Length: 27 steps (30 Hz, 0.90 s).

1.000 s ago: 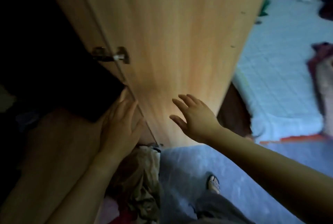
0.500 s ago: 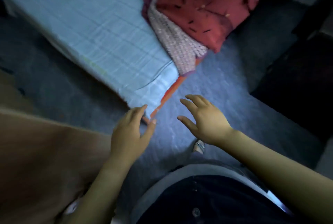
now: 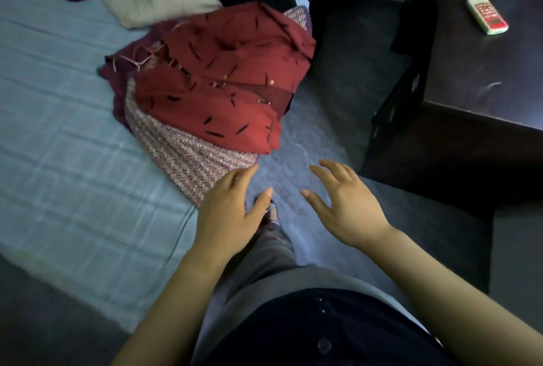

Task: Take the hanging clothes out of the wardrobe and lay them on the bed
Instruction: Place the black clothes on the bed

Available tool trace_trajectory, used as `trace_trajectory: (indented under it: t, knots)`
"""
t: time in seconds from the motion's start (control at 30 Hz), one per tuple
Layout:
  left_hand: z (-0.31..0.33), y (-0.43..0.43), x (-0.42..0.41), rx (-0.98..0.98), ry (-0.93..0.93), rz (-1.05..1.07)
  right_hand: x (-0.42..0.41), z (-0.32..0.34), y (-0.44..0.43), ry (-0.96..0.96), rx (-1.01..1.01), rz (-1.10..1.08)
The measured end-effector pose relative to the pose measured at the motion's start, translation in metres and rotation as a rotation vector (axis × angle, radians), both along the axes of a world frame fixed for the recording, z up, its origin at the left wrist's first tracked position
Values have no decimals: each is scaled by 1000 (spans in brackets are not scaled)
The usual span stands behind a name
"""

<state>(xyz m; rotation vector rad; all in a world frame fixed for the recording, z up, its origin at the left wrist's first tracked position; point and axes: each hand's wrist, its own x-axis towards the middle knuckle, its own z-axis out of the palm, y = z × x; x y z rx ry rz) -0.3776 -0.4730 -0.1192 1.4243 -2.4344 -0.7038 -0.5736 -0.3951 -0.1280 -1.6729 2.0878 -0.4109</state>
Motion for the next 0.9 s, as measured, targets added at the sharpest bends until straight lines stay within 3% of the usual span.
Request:
trace_trajectory:
  t: [0.3, 0.53, 0.73, 0.9]
  knots:
    - [20, -249, -111, -89, -47, -95, -105, 31, -237, 16, -100, -30]
    - [14, -383, -249, -61, -101, -224, -220, 20, -343, -26, -66, -159]
    - [6, -479, -358, 27, -68, -117, -344, 21, -461, -2, -22, -84]
    - [13, -569, -395, 27, -50, 46, -402, 33, -580, 9, -52, 76]
